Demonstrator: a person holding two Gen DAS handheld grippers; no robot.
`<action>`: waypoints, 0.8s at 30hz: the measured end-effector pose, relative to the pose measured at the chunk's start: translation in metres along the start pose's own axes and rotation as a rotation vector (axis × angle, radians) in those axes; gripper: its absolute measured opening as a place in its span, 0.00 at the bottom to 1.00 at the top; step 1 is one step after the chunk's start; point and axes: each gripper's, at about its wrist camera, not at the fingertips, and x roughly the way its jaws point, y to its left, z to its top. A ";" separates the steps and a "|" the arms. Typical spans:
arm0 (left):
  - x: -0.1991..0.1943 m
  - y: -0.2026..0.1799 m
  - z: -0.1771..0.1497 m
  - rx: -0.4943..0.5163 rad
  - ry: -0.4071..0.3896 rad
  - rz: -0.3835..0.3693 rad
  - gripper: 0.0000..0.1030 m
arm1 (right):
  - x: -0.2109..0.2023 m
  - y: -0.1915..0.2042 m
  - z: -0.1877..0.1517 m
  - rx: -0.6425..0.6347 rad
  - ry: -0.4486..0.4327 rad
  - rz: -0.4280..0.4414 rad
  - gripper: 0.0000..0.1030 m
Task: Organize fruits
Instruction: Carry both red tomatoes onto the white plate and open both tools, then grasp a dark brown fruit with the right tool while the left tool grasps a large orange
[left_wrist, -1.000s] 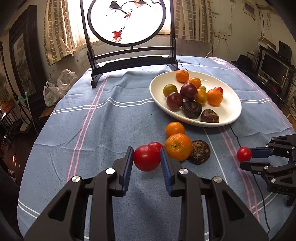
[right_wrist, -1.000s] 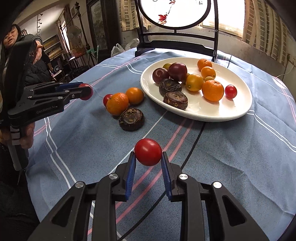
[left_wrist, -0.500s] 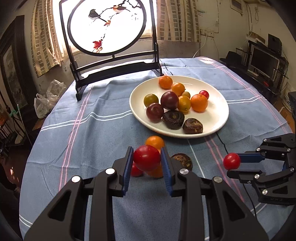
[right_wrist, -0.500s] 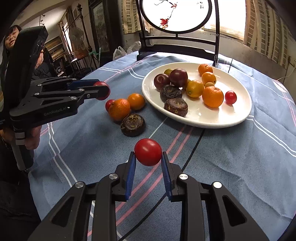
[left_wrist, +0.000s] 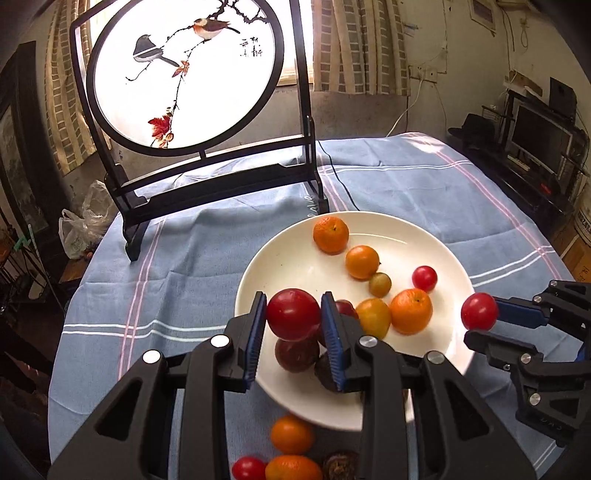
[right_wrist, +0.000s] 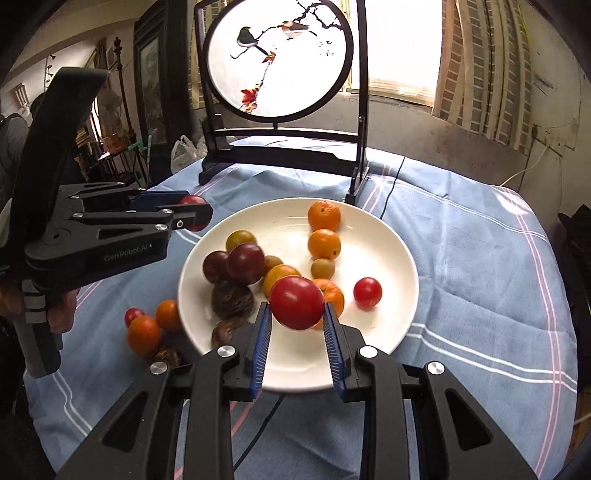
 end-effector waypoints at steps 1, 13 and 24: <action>0.006 -0.002 0.004 0.000 0.006 0.003 0.29 | 0.007 -0.004 0.004 0.005 0.004 -0.004 0.29; 0.054 -0.003 0.024 -0.023 0.028 0.047 0.54 | 0.067 -0.024 0.032 0.032 0.047 -0.055 0.38; -0.046 0.052 -0.046 -0.074 -0.089 -0.042 0.72 | -0.007 0.013 -0.044 0.014 0.023 0.139 0.53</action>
